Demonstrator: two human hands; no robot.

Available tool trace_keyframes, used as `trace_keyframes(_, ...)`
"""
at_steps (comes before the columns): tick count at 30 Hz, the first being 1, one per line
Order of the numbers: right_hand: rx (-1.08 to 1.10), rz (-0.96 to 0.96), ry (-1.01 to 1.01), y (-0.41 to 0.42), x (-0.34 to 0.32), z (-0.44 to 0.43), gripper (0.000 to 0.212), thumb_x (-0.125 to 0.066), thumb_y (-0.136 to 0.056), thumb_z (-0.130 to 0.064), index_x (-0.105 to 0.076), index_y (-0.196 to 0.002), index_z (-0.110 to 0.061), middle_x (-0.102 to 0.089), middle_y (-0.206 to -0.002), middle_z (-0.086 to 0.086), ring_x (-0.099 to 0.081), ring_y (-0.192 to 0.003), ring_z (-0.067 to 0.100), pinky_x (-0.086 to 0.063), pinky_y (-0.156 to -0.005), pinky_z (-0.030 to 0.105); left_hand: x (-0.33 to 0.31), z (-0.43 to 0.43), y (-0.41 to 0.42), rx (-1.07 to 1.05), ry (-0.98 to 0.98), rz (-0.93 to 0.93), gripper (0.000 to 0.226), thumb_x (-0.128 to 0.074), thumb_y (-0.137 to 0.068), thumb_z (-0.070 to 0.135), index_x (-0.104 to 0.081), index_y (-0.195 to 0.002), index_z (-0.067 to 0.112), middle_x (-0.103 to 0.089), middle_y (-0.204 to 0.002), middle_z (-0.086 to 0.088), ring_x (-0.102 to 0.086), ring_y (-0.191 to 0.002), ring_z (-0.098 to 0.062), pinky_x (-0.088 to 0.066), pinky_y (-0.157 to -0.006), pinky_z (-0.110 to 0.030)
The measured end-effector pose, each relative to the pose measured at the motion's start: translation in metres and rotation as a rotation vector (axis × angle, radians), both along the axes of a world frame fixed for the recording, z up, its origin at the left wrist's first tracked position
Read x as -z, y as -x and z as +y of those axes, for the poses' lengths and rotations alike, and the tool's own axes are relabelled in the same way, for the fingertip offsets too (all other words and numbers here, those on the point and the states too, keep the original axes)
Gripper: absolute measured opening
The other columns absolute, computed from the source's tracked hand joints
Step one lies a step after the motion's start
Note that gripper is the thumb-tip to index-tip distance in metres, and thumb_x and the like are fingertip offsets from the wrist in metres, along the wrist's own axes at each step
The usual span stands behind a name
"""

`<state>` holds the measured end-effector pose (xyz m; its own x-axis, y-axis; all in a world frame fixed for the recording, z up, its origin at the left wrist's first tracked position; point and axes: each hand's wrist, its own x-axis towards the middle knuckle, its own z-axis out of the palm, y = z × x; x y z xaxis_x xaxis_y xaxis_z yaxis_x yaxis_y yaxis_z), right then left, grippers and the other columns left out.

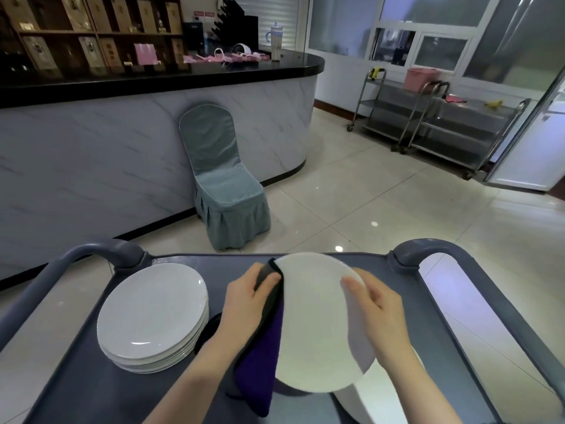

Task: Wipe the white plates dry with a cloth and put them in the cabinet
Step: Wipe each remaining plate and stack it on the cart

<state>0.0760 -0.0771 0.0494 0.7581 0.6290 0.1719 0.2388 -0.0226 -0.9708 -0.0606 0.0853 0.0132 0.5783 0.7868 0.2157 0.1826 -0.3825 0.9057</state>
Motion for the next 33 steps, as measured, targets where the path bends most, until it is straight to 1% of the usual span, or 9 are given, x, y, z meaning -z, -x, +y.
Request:
trace_keyframes(4,0.111,0.157,-0.064,0.009,0.005,0.002,0.026,-0.057,-0.1,-0.021,-0.075,-0.094,-0.04,-0.076,-0.096,-0.014,-0.07,-0.089,0.002,-0.05,-0.071,0.016,0.015,-0.006,0.002,-0.171,0.171,0.013,0.025,-0.054,-0.099,0.026,-0.059,-0.082,0.008,-0.066,-0.076,-0.004,-0.053,-0.068,-0.011,-0.04,-0.061,-0.017)
trace_keyframes(10,-0.158,-0.091,0.126,0.006,0.006,0.004,0.027,-0.058,-0.1,-0.018,-0.073,-0.096,-0.04,-0.073,-0.101,-0.021,-0.066,-0.097,-0.004,-0.044,-0.077,0.006,-0.009,0.014,0.003,0.157,-0.074,0.154,0.033,-0.064,-0.094,0.025,-0.048,-0.067,0.035,-0.059,-0.063,0.024,-0.051,-0.062,0.007,-0.038,-0.06,-0.009)
trace_keyframes(13,-0.189,-0.137,0.146,0.002,0.001,0.007,0.028,-0.06,-0.098,-0.015,-0.074,-0.094,-0.039,-0.074,-0.1,-0.02,-0.066,-0.095,-0.003,-0.045,-0.078,0.008,-0.009,0.016,0.004,0.208,-0.107,0.192,0.027,-0.065,-0.094,0.027,-0.052,-0.071,0.034,-0.06,-0.067,0.022,-0.053,-0.065,0.005,-0.038,-0.062,-0.011)
trace_keyframes(17,0.082,0.095,-0.117,0.003,0.004,0.016,0.023,-0.059,-0.098,-0.013,-0.075,-0.087,-0.026,-0.075,-0.088,-0.014,-0.066,-0.079,0.002,-0.05,-0.07,0.013,0.008,0.002,0.002,-0.18,0.185,-0.031,0.03,-0.057,-0.097,0.03,-0.059,-0.081,0.005,-0.067,-0.079,-0.01,-0.054,-0.071,-0.011,-0.044,-0.07,-0.027)
trace_keyframes(20,0.377,0.339,-0.283,0.03,0.014,0.032,0.028,-0.053,-0.098,-0.018,-0.064,-0.072,-0.024,-0.059,-0.071,-0.018,-0.054,-0.067,0.008,-0.047,-0.062,0.016,0.022,-0.023,-0.008,-0.401,0.599,-0.158,0.032,-0.053,-0.099,0.038,-0.065,-0.087,0.01,-0.071,-0.089,-0.009,-0.065,-0.089,-0.025,-0.052,-0.086,-0.045)
trace_keyframes(23,0.377,0.375,-0.219,0.038,0.028,0.033,0.02,-0.05,-0.1,-0.023,-0.066,-0.094,-0.033,-0.07,-0.088,-0.02,-0.066,-0.08,0.0,-0.048,-0.064,0.011,0.03,-0.023,-0.006,-0.41,0.714,-0.166,0.032,-0.053,-0.099,0.039,-0.065,-0.092,0.01,-0.072,-0.094,-0.011,-0.067,-0.095,-0.031,-0.053,-0.091,-0.053)
trace_keyframes(25,0.276,0.353,-0.098,0.025,0.034,0.024,0.012,-0.055,-0.099,-0.022,-0.062,-0.102,-0.032,-0.071,-0.094,-0.014,-0.068,-0.086,0.004,-0.05,-0.069,0.018,0.027,-0.013,-0.001,-0.402,0.589,-0.146,0.028,-0.053,-0.099,0.037,-0.065,-0.09,0.014,-0.071,-0.09,-0.007,-0.067,-0.091,-0.028,-0.055,-0.085,-0.048)
trace_keyframes(28,0.109,0.23,0.059,-0.002,0.026,0.014,0.014,-0.066,-0.094,-0.026,-0.06,-0.106,-0.029,-0.07,-0.076,-0.007,-0.065,-0.073,0.012,-0.049,-0.069,0.029,0.018,0.003,0.007,-0.346,0.241,-0.038,0.025,-0.053,-0.099,0.033,-0.059,-0.081,0.017,-0.065,-0.076,0.004,-0.061,-0.076,-0.017,-0.046,-0.068,-0.026)
trace_keyframes(33,-0.225,-0.155,0.238,-0.021,0.001,0.015,0.012,-0.068,-0.093,-0.029,-0.07,-0.101,-0.036,-0.072,-0.099,-0.023,-0.065,-0.092,-0.004,-0.048,-0.079,0.013,-0.01,0.017,0.01,0.044,-0.15,0.067,0.034,-0.065,-0.094,0.027,-0.044,-0.066,0.031,-0.054,-0.057,0.016,-0.047,-0.055,-0.001,-0.036,-0.055,-0.015)
